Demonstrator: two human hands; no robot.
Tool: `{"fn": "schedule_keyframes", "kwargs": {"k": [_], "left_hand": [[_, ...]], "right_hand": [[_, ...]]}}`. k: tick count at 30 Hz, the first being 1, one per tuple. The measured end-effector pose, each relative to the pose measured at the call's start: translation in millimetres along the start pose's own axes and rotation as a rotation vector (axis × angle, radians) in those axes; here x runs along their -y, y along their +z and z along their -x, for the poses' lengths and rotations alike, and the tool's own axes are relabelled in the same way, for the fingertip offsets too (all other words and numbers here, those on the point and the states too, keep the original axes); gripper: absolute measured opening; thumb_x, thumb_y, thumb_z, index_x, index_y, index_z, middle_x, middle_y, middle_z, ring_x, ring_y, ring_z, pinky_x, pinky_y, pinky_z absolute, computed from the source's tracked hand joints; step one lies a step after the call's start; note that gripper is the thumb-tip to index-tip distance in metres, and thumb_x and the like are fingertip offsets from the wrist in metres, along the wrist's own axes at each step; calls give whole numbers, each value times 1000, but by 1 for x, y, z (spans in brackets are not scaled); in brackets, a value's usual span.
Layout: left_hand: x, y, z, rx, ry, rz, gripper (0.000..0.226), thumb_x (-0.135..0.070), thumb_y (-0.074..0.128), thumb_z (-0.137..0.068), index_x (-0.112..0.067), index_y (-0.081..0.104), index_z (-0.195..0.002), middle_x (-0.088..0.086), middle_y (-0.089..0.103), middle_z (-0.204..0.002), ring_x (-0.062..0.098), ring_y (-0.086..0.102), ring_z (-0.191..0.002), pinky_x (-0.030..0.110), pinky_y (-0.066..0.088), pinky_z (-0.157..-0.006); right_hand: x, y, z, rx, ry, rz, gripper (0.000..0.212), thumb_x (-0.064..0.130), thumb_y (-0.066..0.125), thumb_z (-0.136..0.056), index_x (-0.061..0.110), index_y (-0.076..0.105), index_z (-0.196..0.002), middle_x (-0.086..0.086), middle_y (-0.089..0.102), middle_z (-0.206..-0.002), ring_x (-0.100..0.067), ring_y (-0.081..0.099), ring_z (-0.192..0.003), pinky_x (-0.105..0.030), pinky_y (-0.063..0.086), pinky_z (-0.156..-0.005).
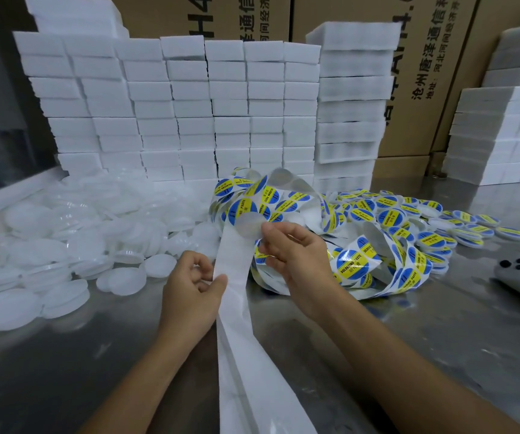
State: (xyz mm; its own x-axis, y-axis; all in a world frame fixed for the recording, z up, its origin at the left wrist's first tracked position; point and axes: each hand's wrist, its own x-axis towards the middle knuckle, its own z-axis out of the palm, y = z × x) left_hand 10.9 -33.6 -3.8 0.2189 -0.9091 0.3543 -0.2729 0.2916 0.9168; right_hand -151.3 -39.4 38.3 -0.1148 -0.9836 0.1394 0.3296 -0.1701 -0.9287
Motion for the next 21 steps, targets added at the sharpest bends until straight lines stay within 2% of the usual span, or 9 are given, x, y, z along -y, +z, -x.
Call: {"fn": "schedule_keyframes", "kwargs": {"k": [2, 5, 7, 10, 13, 16, 19, 21], "left_hand": [[4, -1, -1, 2, 8, -65, 25, -4, 73, -79, -19, 53, -72, -8, 60, -60, 4, 50, -48, 21, 44, -55], [6, -1, -1, 15, 41, -144, 20, -10, 76, -79, -21, 61, -72, -7, 63, -66, 1, 54, -53, 12, 42, -55], [6, 0, -1, 43, 74, -184, 20, -13, 77, -79, -26, 63, -73, -8, 65, -70, 1, 55, -56, 12, 43, -55], [8, 0, 1, 123, 137, -279, 22, -18, 77, -80, -34, 62, -76, -15, 66, -76, 3, 56, -61, 14, 42, -59], [7, -1, 4, 184, 184, -334, 22, -24, 75, -82, -41, 61, -87, -28, 62, -80, 0, 57, -73, 10, 41, -61], [6, -2, 4, 193, 193, -321, 24, -31, 73, -82, -42, 57, -95, -27, 61, -83, 1, 59, -76, 17, 45, -65], [3, -7, -1, 97, 215, -379, 20, -31, 71, -81, -36, 54, -89, -17, 63, -83, 7, 61, -76, 31, 51, -69], [2, -15, -6, -90, 249, -506, 15, -27, 70, -80, -27, 58, -89, -8, 65, -87, 23, 62, -84, 39, 47, -76]], "right_hand": [[0, 0, 1, 56, 10, -94, 4, 17, 74, -86, 18, 74, -82, -1, 72, -78, -11, 68, -72, -21, 54, -67], [-2, 4, 3, 129, 22, -145, 9, 8, 72, -85, 11, 73, -93, -3, 75, -84, -13, 71, -78, -22, 56, -71], [-6, 6, 4, 165, 46, -142, 12, 3, 72, -83, 10, 74, -93, -6, 76, -85, -15, 72, -81, -29, 59, -83], [-11, 9, 7, 184, 78, -52, 16, 1, 73, -82, 14, 76, -90, -9, 76, -91, -19, 71, -91, -40, 52, -99], [-13, 9, 7, 204, 108, -2, 22, -3, 69, -85, 13, 75, -99, -9, 75, -102, -19, 70, -99, -41, 51, -102], [-14, 8, 7, 237, 145, -16, 21, 0, 66, -88, 11, 74, -103, -8, 75, -107, -17, 70, -103, -42, 49, -103], [-16, 8, 6, 223, 161, 2, 16, 6, 67, -89, 11, 74, -102, -7, 75, -109, -19, 68, -109, -49, 48, -103], [-17, 8, 6, 210, 161, 6, 15, 5, 68, -88, 13, 74, -100, -7, 75, -108, -21, 68, -109, -52, 47, -103]]}}
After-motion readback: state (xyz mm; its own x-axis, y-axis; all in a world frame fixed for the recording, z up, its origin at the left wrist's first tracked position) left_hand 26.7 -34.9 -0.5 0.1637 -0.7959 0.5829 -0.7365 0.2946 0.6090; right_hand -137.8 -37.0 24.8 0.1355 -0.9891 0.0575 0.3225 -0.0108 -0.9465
